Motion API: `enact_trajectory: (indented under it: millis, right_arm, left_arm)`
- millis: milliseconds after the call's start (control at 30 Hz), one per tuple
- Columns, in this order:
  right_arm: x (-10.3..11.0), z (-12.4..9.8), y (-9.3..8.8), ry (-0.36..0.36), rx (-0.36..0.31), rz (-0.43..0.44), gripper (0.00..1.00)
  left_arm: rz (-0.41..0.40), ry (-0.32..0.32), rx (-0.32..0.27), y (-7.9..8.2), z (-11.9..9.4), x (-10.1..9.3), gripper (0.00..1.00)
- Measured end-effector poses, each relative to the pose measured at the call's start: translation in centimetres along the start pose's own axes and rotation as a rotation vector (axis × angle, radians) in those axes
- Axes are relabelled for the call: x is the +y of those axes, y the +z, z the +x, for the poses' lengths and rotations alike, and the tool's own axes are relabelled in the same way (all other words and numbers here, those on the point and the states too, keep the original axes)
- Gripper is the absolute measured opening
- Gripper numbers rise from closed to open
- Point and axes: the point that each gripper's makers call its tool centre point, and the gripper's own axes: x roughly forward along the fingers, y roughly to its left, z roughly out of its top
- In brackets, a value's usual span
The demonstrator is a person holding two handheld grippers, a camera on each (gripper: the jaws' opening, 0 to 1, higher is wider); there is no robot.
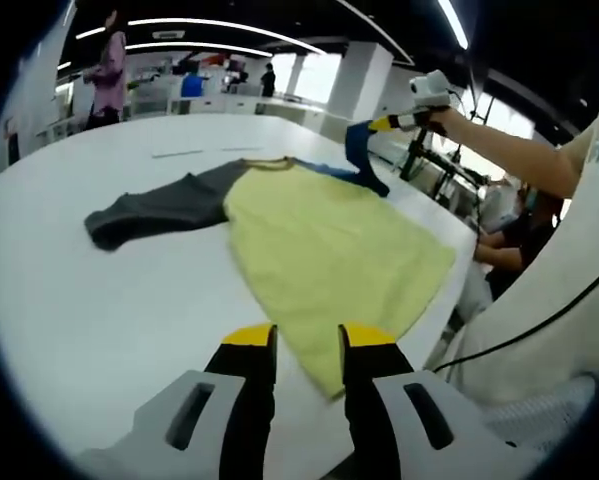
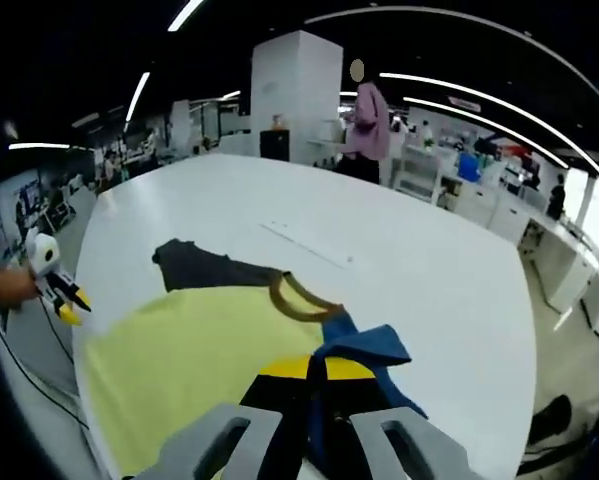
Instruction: Fold the garment on the visible template until the final outline fits inside the template.
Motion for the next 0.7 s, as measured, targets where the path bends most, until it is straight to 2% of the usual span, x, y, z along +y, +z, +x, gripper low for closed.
enact_trajectory:
  millis: [700]
  right_arm:
    - [5.7,3.2,3.3,0.113,0.003,-0.081,0.0]
  left_arm:
    - [0.027,-0.001,-0.015,0.4,-0.1,0.0,0.22]
